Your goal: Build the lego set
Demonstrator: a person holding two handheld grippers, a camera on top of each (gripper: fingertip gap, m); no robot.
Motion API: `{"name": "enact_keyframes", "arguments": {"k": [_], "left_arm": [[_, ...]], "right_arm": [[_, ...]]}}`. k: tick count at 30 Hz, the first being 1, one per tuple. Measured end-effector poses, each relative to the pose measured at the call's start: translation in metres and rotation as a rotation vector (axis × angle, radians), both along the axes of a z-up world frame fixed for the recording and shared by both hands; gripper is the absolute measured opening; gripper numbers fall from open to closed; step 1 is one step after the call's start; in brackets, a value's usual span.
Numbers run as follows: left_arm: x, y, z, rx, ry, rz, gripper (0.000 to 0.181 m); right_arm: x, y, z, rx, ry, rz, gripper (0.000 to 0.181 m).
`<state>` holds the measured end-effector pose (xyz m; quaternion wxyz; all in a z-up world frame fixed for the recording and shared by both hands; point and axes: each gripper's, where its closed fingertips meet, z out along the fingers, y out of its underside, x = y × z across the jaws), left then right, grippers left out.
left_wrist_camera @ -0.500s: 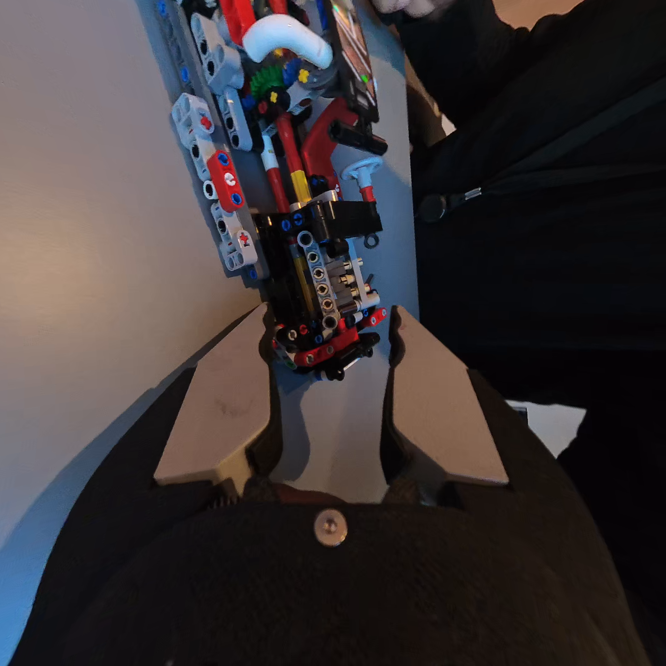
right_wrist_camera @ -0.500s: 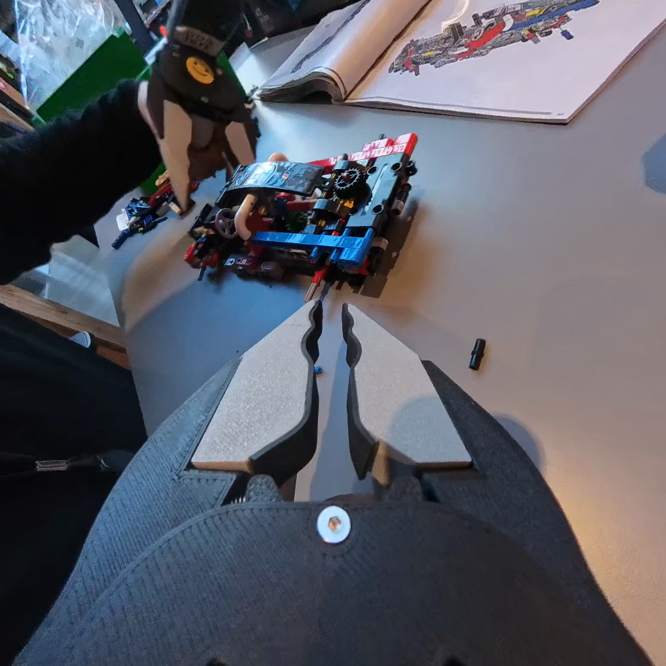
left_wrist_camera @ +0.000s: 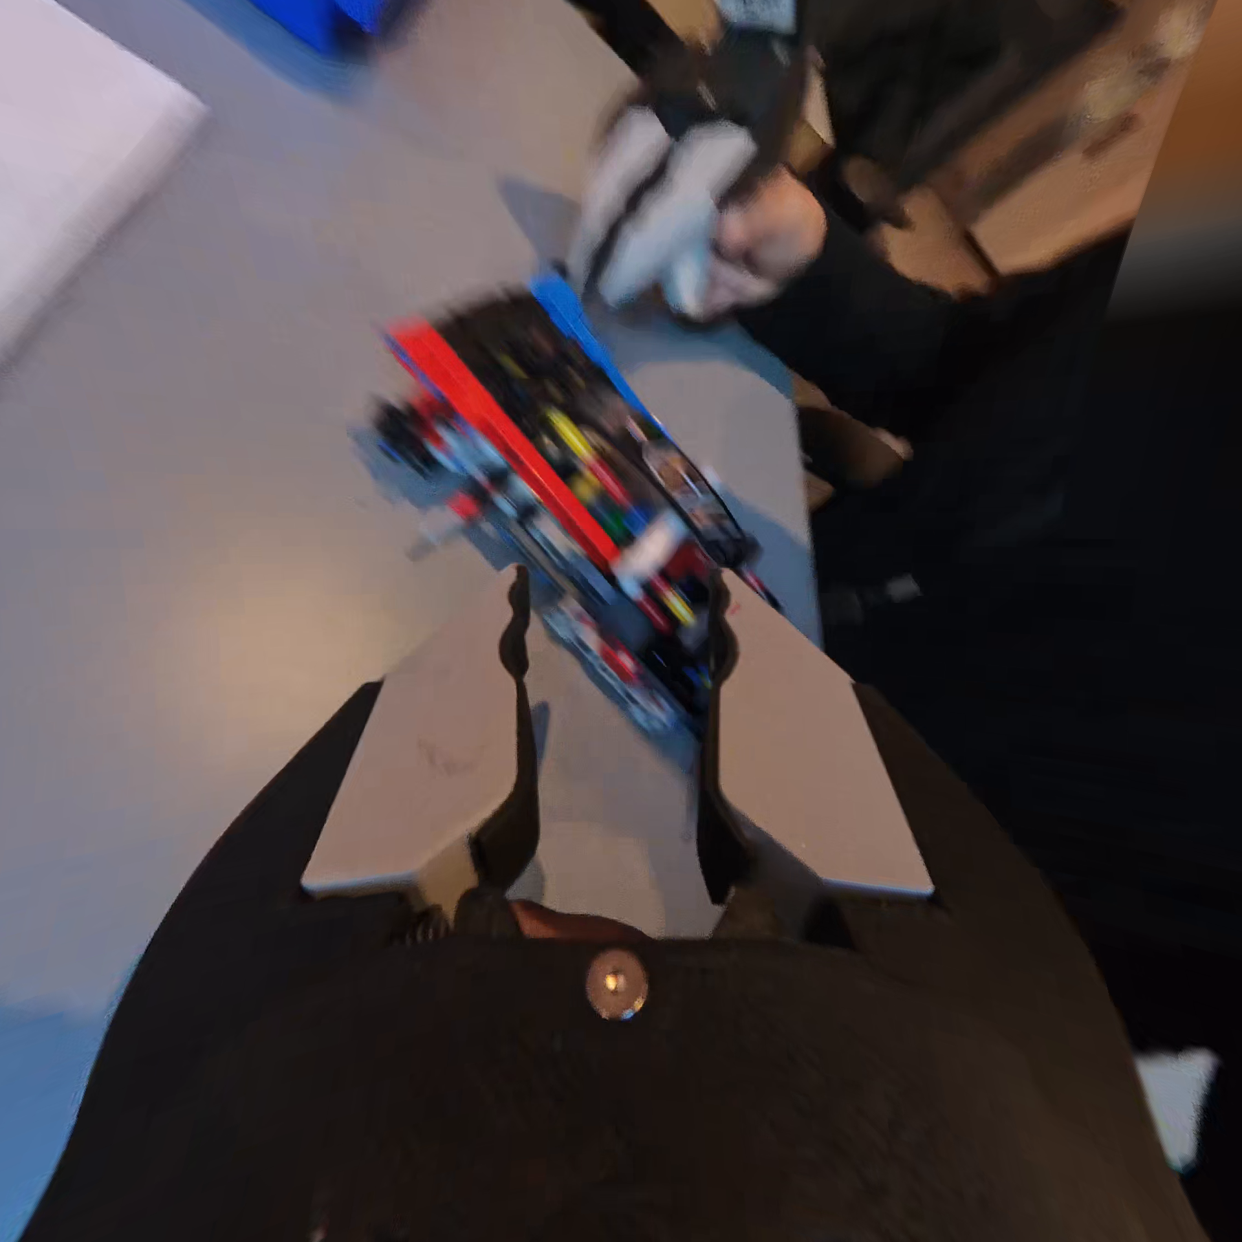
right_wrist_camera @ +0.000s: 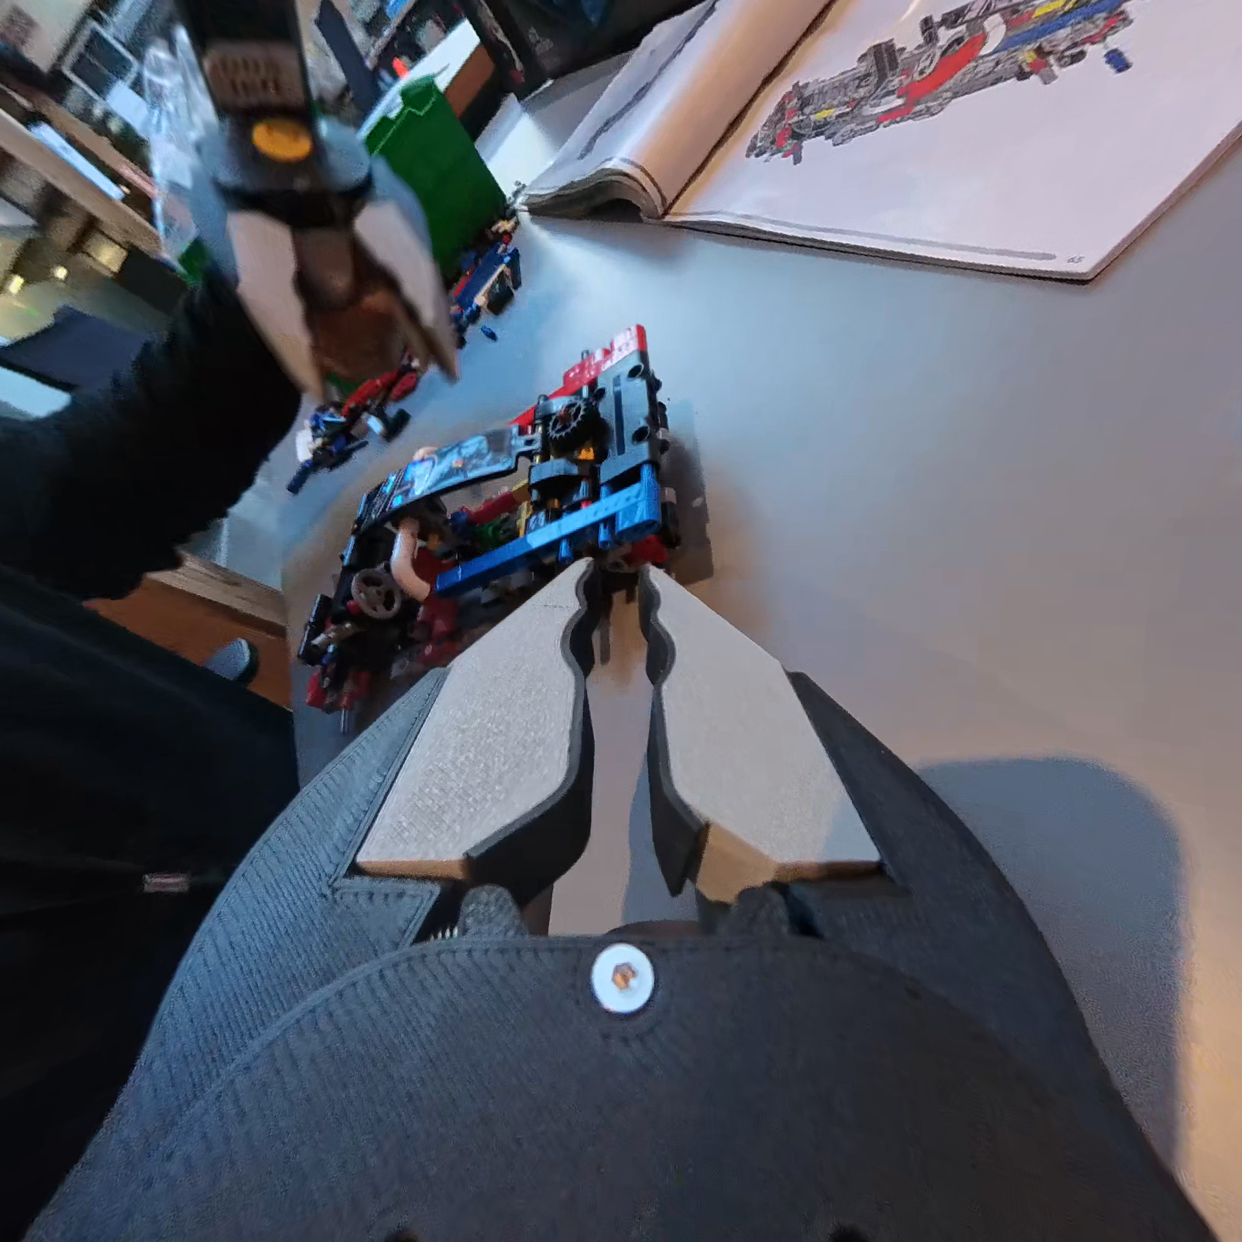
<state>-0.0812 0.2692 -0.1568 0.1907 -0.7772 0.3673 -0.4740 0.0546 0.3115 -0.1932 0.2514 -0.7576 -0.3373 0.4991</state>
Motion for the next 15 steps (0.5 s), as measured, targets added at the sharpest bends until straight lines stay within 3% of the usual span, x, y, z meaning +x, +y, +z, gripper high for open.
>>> {"name": "enact_keyframes", "arguments": {"k": [2, 5, 11, 15], "left_arm": [[0.015, 0.046, 0.008, 0.009, 0.008, 0.019, 0.051], [0.039, 0.076, -0.014, -0.08, 0.092, -0.154, 0.056], [0.08, 0.068, -0.026, -0.414, 0.022, -0.486, 0.055], [0.086, 0.051, -0.036, -0.534, 0.076, -0.588, 0.048]], "right_arm": [[-0.006, 0.003, -0.003, -0.033, 0.001, 0.004, 0.008], [-0.012, 0.003, -0.004, -0.079, 0.017, 0.022, 0.01], [-0.012, 0.006, 0.0, -0.228, 0.117, 0.047, 0.01], [-0.017, 0.008, 0.001, -0.294, 0.144, 0.067, 0.011]]}}
